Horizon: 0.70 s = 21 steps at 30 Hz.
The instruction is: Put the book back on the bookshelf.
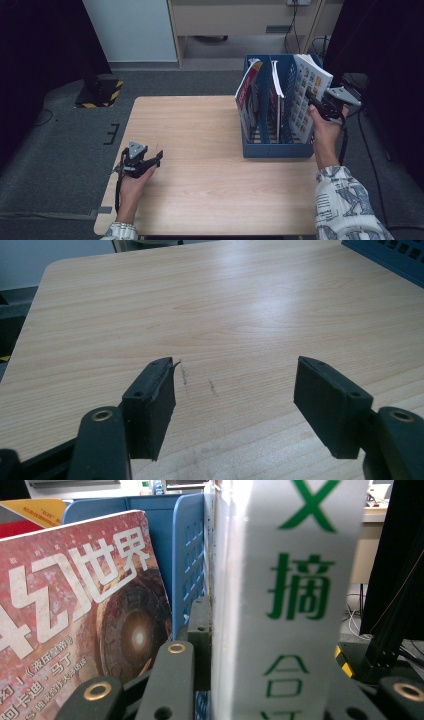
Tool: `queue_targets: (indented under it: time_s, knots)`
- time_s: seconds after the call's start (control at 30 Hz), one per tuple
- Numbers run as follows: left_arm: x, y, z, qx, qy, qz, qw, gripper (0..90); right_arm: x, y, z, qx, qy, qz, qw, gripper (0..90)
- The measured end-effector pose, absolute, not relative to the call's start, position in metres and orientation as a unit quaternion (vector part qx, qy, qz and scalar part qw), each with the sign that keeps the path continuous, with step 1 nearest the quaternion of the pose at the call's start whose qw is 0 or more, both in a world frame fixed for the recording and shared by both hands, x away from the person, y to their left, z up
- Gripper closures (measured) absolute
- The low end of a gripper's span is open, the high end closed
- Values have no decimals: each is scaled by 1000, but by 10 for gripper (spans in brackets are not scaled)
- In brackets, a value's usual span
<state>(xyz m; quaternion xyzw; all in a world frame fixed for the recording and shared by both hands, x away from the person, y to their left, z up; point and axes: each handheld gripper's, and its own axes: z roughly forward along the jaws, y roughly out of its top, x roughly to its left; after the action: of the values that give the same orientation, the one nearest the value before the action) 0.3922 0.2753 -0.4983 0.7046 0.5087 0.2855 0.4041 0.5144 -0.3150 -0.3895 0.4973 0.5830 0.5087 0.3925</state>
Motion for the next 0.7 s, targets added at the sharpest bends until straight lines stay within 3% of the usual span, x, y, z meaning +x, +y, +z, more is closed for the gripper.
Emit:
queue_targets:
  time_s: [0.7]
  knots:
    - [392,275,-497,703,509,286,405,326,508,-311,-396,495,613,492,371,726]
